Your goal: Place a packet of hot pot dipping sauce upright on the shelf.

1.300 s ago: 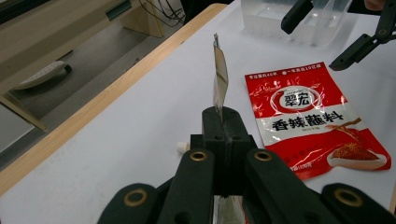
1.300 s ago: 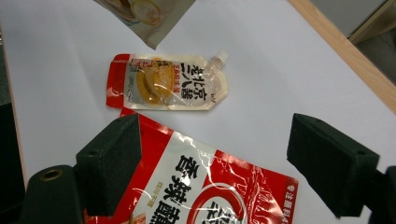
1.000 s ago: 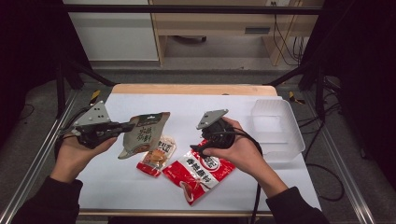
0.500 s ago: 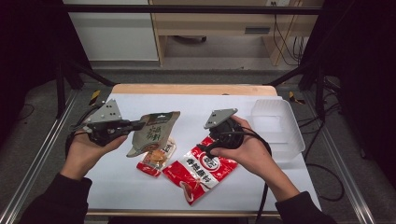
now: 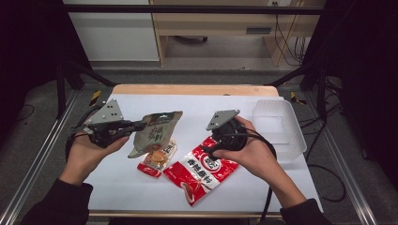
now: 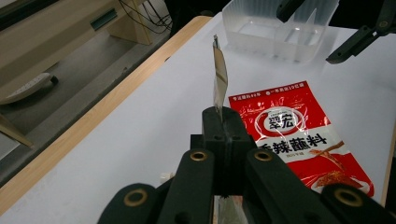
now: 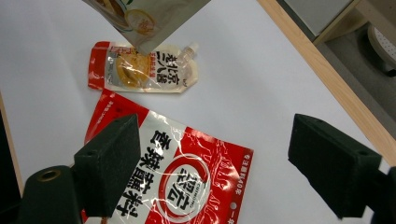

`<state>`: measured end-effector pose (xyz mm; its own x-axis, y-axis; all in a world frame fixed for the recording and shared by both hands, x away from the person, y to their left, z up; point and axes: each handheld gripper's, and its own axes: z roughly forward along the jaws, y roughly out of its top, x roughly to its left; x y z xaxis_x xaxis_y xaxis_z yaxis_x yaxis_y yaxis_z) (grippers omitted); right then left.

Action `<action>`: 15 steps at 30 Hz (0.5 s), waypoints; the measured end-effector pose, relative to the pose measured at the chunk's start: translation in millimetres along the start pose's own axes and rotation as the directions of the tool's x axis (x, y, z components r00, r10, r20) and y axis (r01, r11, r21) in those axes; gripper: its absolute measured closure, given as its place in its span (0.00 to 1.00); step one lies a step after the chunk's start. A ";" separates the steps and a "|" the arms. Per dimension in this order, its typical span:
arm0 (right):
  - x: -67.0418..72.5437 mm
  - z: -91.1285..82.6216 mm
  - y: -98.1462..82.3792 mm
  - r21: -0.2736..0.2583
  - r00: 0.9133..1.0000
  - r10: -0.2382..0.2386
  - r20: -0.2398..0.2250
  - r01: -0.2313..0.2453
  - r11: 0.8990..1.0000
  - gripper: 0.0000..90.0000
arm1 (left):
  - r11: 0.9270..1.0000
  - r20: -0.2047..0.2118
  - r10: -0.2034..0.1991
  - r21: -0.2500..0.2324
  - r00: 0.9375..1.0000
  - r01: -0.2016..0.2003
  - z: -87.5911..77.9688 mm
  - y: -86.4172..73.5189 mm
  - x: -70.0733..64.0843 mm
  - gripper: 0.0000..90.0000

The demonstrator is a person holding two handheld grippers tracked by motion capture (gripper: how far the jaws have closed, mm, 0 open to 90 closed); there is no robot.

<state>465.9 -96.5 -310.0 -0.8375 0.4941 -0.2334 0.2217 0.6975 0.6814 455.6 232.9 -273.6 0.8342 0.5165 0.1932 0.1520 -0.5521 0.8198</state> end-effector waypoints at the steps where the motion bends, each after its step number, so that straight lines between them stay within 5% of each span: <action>1: 0.3 0.2 0.0 0.002 1.000 -0.001 -0.001 0.001 1.000 0.19 | 1.000 0.003 0.005 0.002 1.000 -0.005 -0.2 -0.3 0.1 1.00; 15: -5.9 11.1 9.4 0.035 0.999 -0.026 -0.032 0.028 0.999 0.18 | 1.000 0.025 0.007 -0.002 1.000 -0.007 6.7 0.0 7.6 1.00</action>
<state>478.5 -87.2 -309.9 -0.8588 0.4585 -0.2287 0.2159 0.7286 0.6500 465.5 232.5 -275.7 0.8483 0.4962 0.1849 0.1454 -0.5541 0.8197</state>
